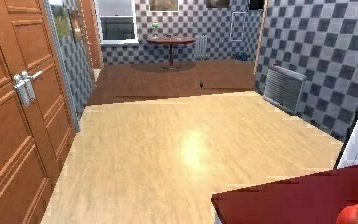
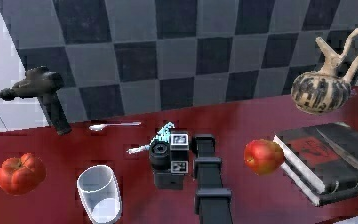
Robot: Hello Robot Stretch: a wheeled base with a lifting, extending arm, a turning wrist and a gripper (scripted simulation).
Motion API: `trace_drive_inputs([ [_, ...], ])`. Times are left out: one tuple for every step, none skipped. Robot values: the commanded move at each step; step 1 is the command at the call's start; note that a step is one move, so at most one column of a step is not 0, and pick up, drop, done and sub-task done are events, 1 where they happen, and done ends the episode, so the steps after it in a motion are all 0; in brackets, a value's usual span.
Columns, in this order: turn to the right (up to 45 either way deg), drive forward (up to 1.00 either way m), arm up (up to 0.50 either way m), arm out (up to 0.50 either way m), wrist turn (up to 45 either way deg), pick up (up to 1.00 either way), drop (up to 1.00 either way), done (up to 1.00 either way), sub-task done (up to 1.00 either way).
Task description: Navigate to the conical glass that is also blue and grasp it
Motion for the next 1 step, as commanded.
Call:
trace_drive_inputs([
  [0.0,0.00,0.00,0.00,0.0,0.00,0.00,1.00,0.00],
])
